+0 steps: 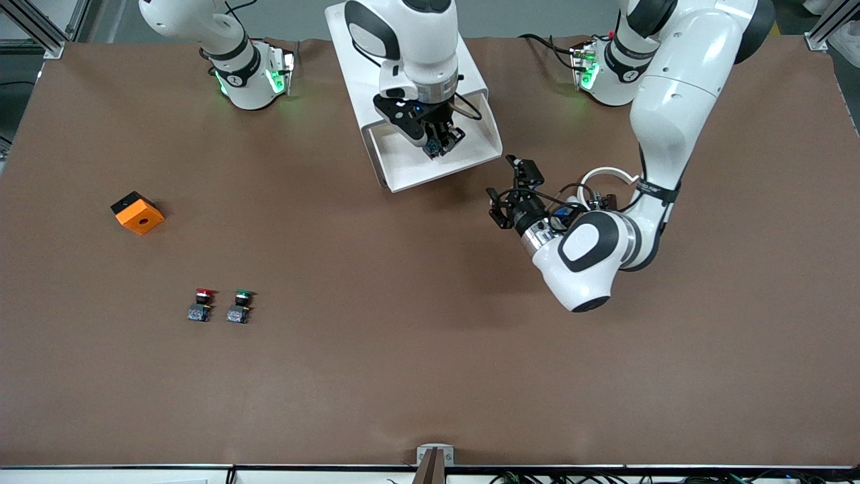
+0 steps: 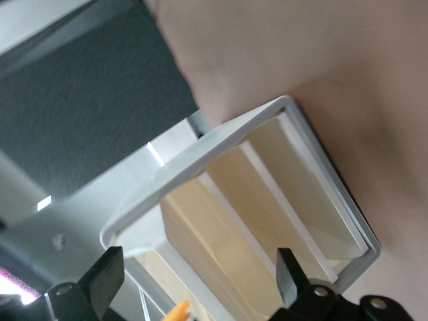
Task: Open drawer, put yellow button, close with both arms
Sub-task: 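Carry the yellow button over the open drawer and lower it with the right gripper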
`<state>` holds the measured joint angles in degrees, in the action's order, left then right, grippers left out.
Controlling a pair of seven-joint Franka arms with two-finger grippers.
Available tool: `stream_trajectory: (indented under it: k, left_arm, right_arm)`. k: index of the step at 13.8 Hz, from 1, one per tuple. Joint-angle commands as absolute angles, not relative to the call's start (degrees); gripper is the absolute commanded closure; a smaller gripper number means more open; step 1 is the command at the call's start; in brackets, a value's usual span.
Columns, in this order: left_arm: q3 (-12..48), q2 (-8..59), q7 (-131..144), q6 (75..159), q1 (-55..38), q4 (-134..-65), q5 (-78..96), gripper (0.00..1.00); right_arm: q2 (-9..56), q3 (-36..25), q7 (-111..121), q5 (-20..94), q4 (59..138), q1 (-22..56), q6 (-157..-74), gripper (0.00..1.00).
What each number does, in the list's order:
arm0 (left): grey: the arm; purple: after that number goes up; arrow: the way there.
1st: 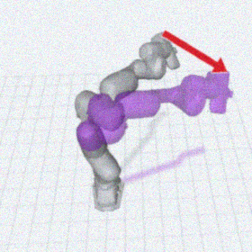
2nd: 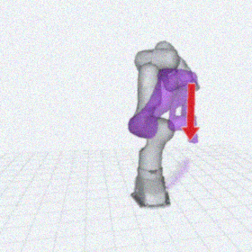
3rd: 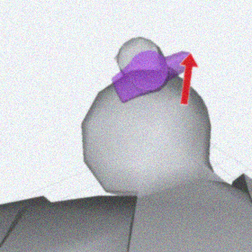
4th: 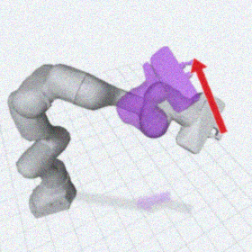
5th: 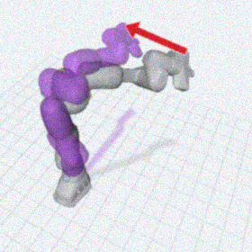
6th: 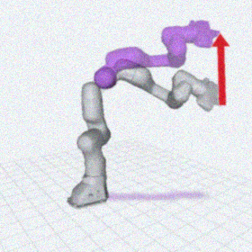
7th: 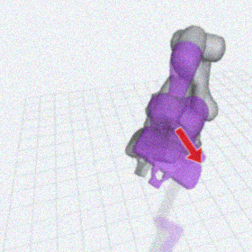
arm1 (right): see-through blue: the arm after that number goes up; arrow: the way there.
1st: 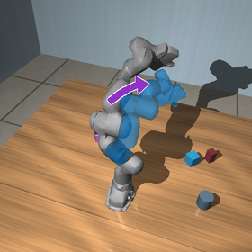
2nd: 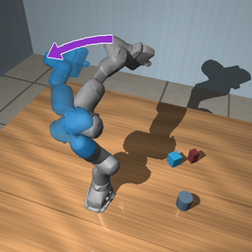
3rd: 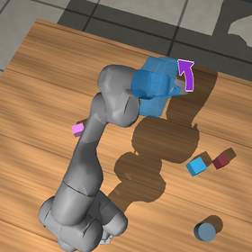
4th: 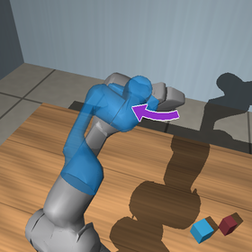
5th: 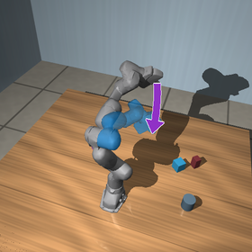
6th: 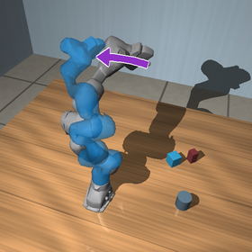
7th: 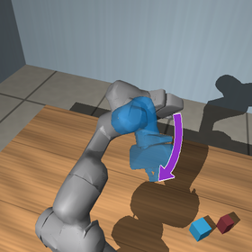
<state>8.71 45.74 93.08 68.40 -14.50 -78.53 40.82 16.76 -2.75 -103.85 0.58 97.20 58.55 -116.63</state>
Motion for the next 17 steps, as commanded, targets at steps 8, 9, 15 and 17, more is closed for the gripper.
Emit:
stream_trajectory:
  k: [8, 9, 15, 17]
  left_arm:
    - [8.09, 42.80, 57.59, 77.49, -15.03, -73.39, 21.63, 0.00]
    - [8.09, 42.63, 55.39, 80.39, -14.94, -73.39, 21.10, 0.00]
    - [8.18, 40.52, 48.08, 94.37, -14.94, -73.56, 16.61, 0.00]
    - [8.09, 40.52, 48.08, 98.42, -15.12, -73.56, 14.43, 0.00]
  right_arm:
    - [19.42, -3.34, -108.37, -0.61, 94.57, 61.78, -115.93, 0.00]
    - [19.51, -3.43, -108.11, -0.62, 93.61, 61.70, -115.75, 0.00]
    - [19.42, -3.60, -94.35, 0.53, 84.30, 55.12, -105.05, 0.00]
    - [19.16, -3.60, -84.86, 0.79, 82.53, 51.26, -100.39, 0.00]
